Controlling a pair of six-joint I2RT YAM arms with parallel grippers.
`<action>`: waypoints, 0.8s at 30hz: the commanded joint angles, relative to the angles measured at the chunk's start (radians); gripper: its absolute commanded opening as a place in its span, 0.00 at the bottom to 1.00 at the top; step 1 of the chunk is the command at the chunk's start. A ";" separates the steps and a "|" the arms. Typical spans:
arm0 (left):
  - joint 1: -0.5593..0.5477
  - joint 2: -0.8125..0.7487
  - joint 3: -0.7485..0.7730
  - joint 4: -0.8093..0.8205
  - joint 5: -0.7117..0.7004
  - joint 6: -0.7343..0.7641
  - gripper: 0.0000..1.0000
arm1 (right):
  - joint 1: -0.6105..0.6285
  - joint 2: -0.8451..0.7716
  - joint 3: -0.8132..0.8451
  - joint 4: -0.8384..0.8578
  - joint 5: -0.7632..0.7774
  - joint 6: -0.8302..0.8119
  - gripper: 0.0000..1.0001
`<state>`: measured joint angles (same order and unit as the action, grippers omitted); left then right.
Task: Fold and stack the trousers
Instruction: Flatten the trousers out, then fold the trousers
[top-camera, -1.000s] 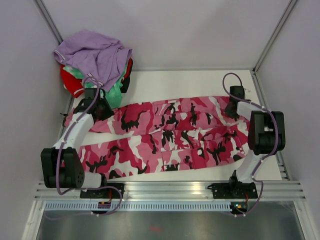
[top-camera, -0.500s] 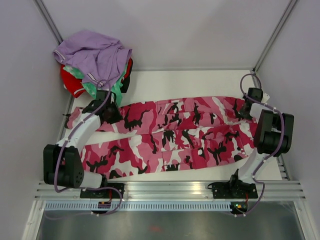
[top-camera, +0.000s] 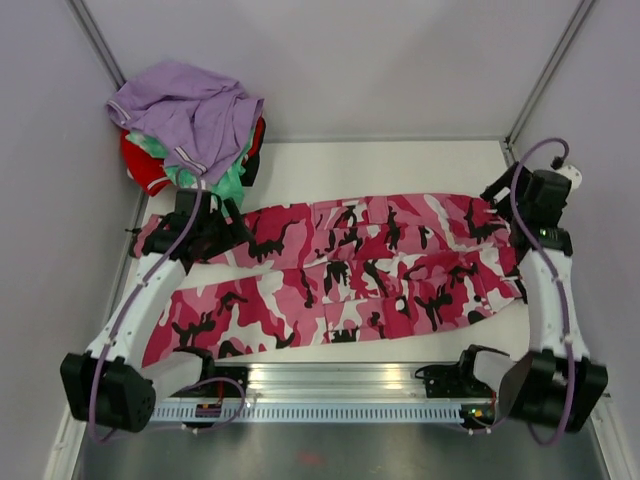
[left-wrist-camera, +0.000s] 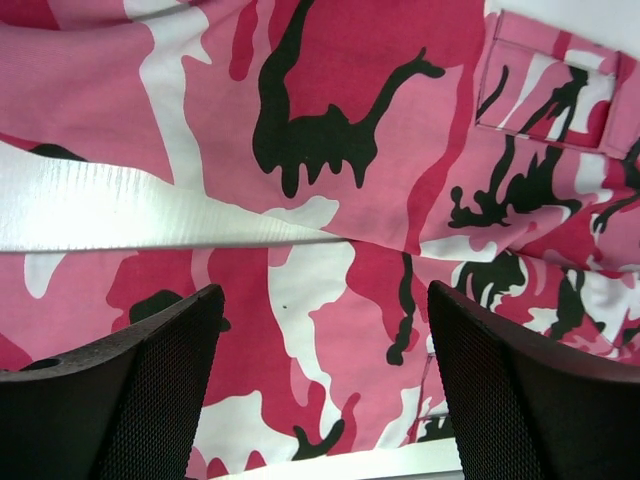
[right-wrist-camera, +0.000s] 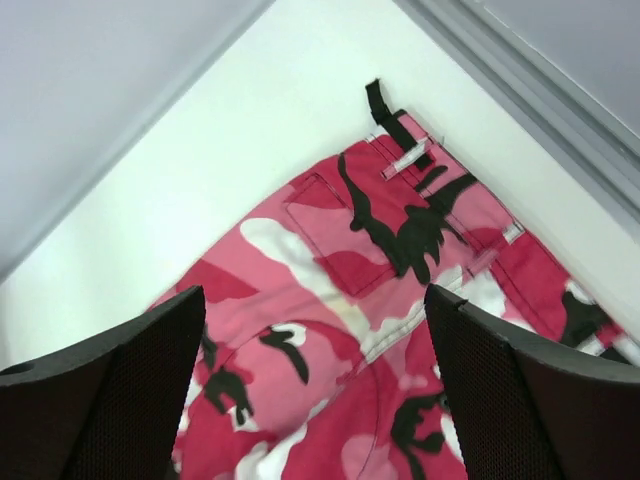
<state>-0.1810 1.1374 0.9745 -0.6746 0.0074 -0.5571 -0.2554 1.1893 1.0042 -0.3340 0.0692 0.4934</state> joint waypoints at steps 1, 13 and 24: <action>0.000 -0.067 -0.020 -0.054 -0.040 -0.072 0.88 | -0.001 -0.196 -0.138 -0.218 0.104 0.188 0.97; 0.000 -0.162 -0.119 -0.160 -0.017 -0.112 0.89 | -0.002 -0.329 -0.452 -0.404 0.360 0.422 0.94; 0.002 -0.139 -0.057 -0.279 -0.118 -0.084 0.89 | -0.034 -0.140 -0.486 -0.174 0.420 0.410 0.90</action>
<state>-0.1806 0.9905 0.8597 -0.8875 -0.0395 -0.6327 -0.2729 1.0428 0.5491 -0.6418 0.4671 0.8799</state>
